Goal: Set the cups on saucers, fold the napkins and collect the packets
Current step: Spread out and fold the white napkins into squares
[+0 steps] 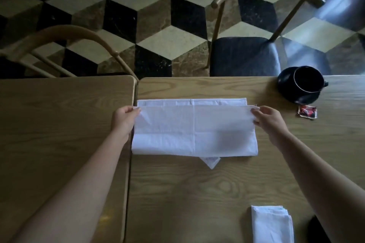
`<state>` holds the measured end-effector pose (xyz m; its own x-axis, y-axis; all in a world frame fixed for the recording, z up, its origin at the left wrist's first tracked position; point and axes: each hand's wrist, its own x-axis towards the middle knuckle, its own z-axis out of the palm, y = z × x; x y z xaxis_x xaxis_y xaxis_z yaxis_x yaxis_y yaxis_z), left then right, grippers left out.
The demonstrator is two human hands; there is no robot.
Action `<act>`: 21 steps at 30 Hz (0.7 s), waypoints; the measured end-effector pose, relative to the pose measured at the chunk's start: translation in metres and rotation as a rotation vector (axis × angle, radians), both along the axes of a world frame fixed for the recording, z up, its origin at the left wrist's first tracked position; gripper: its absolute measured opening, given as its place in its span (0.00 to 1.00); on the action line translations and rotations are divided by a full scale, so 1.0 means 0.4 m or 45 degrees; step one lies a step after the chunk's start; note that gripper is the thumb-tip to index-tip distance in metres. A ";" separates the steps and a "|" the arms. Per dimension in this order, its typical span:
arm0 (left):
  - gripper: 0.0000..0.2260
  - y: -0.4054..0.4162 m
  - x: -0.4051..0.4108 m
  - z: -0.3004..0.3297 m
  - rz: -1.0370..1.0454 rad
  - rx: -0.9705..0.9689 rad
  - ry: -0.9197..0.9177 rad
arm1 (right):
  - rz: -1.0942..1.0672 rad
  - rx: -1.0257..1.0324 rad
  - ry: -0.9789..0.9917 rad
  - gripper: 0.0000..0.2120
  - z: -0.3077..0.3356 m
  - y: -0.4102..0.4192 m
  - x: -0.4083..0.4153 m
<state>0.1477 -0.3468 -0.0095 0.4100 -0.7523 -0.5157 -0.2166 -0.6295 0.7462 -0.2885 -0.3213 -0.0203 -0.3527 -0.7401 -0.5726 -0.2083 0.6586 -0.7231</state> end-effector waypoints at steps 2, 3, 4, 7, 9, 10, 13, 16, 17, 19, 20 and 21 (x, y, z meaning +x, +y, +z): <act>0.04 -0.036 -0.008 -0.035 -0.007 0.032 -0.026 | -0.008 0.016 -0.020 0.11 -0.043 -0.041 0.002; 0.02 -0.050 -0.010 -0.050 -0.005 0.049 -0.058 | -0.002 0.031 0.001 0.11 -0.063 -0.057 0.001; 0.01 -0.060 -0.011 -0.059 -0.001 0.063 -0.087 | 0.005 0.045 0.032 0.11 -0.076 -0.070 0.001; 0.06 -0.087 -0.012 -0.087 0.024 0.080 -0.107 | 0.042 0.072 0.158 0.11 -0.096 -0.103 -0.003; 0.10 -0.098 -0.008 -0.098 0.016 0.086 -0.134 | 0.083 0.076 0.253 0.11 -0.094 -0.114 -0.003; 0.10 -0.102 -0.005 -0.103 0.004 0.089 -0.151 | 0.094 0.082 0.270 0.09 -0.095 -0.119 -0.003; 0.07 -0.116 -0.001 -0.110 -0.034 0.088 -0.202 | 0.127 0.116 0.303 0.09 -0.098 -0.130 -0.006; 0.10 -0.129 -0.007 -0.113 -0.052 0.097 -0.237 | 0.147 0.135 0.364 0.12 -0.096 -0.133 -0.009; 0.12 -0.133 -0.010 -0.113 -0.051 0.107 -0.247 | 0.146 0.135 0.382 0.13 -0.094 -0.134 -0.010; 0.14 -0.139 -0.015 -0.111 -0.040 0.123 -0.248 | 0.147 0.135 0.401 0.14 -0.092 -0.140 -0.008; 0.14 -0.142 -0.017 -0.111 -0.047 0.126 -0.249 | 0.146 0.137 0.399 0.14 -0.091 -0.143 -0.008; 0.13 -0.144 -0.018 -0.111 -0.060 0.128 -0.261 | 0.146 0.140 0.391 0.15 -0.089 -0.145 -0.006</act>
